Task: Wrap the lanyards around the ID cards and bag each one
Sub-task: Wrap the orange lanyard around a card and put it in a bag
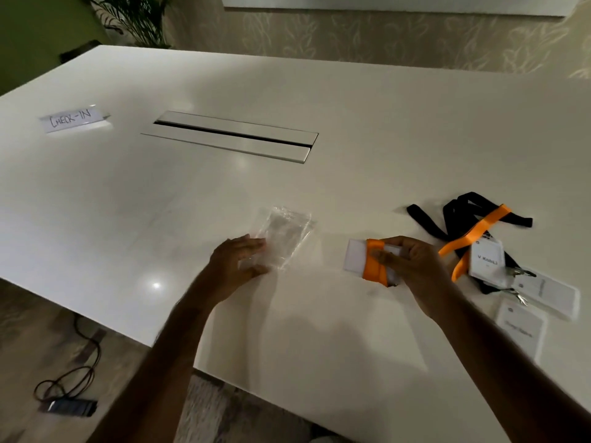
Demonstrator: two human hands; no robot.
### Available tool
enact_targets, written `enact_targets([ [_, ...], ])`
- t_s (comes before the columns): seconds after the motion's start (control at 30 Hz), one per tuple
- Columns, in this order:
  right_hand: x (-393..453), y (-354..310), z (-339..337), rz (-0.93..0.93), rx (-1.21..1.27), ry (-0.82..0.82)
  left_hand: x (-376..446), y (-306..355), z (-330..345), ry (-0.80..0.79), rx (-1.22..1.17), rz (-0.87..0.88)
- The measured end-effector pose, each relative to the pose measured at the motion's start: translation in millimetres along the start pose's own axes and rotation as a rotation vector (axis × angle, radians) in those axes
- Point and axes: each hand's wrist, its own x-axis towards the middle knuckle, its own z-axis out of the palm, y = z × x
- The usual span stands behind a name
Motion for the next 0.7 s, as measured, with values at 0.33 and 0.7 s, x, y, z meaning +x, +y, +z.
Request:
enact_targets([
  [0.33,0.5,9.8,8.8,0.013,-0.028,-0.002,5.8,-11.1,4.2,0.110,0.062,0.148],
  [0.7,0.9,22.5,7.5,0.005,0.007,0.015,12.9,-9.0,2.6,0.197,0.173,0.194],
])
